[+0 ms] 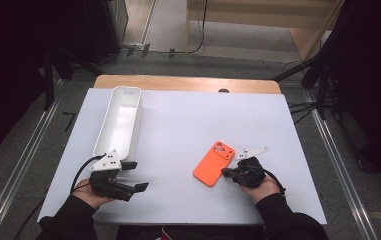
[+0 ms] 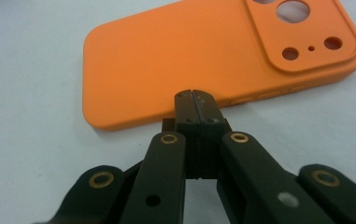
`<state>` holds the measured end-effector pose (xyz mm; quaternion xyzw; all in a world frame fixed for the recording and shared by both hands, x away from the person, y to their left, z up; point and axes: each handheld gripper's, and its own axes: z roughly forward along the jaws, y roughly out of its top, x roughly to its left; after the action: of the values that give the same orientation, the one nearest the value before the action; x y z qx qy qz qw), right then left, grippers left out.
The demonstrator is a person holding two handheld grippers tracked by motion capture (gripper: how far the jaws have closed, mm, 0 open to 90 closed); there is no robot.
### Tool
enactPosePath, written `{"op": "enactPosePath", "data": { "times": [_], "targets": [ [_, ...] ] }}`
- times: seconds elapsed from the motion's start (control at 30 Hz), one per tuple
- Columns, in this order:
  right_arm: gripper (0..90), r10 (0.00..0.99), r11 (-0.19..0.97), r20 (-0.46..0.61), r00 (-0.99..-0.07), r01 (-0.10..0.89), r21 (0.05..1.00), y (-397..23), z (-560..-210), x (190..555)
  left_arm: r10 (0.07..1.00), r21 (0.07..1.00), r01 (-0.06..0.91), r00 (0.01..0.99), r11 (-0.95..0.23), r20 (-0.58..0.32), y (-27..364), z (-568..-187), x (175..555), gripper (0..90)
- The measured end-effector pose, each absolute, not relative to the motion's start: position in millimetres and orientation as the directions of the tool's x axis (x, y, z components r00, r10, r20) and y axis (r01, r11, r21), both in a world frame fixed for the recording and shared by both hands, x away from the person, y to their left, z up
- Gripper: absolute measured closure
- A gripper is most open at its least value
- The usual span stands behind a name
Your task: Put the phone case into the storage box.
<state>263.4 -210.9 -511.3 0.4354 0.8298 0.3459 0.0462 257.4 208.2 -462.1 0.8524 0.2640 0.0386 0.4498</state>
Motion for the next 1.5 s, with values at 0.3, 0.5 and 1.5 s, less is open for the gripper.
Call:
{"op": "enactPosePath", "data": {
  "times": [0.3,0.5,1.5],
  "targets": [
    [88.3,0.752,0.369,0.238,-0.615,0.691,0.622,-203,-513,267,0.485,0.787,0.414,0.858,-0.457,-0.17,208,-462,257,16.7],
    [88.3,0.751,0.361,0.24,-0.615,0.687,0.63,-197,-514,271,0.485,0.787,0.413,0.858,-0.458,-0.168,209,-462,258,16.7],
    [88.1,0.745,0.344,0.266,-0.611,0.694,0.632,-177,-516,288,0.489,0.795,0.43,0.85,-0.429,-0.195,210,-460,258,16.9]
  ]
}}
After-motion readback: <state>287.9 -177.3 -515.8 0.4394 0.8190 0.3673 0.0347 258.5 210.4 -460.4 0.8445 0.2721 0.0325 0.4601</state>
